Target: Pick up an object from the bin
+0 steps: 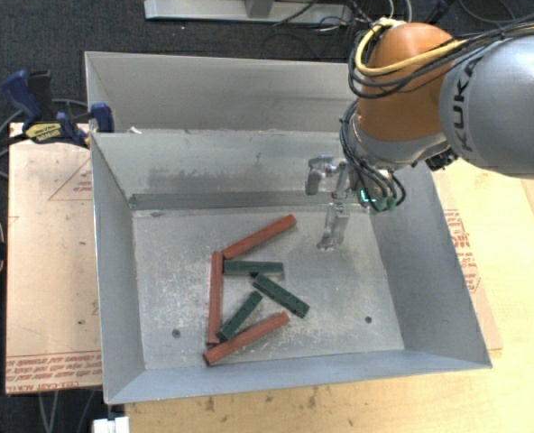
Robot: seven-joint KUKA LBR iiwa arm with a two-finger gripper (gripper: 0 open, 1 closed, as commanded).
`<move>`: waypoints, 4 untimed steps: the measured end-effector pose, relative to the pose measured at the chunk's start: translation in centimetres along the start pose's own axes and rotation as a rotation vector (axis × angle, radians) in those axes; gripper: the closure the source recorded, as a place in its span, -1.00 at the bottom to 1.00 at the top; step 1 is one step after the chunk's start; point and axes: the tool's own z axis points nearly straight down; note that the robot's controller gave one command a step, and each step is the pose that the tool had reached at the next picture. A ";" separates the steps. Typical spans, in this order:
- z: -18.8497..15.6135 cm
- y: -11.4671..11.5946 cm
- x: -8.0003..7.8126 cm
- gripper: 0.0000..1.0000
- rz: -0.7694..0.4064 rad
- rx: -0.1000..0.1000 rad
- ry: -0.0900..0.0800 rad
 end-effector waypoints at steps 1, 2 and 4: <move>6.0 3.0 -2.2 -1.00 -0.059 -0.001 -0.003; 11.8 4.6 -1.9 -1.00 -0.334 0.000 -0.005; 11.6 4.5 -2.0 -1.00 -0.332 0.000 -0.009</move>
Offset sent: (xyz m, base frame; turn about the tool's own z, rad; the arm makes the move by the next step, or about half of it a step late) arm 0.0221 0.0272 -0.0557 -0.0575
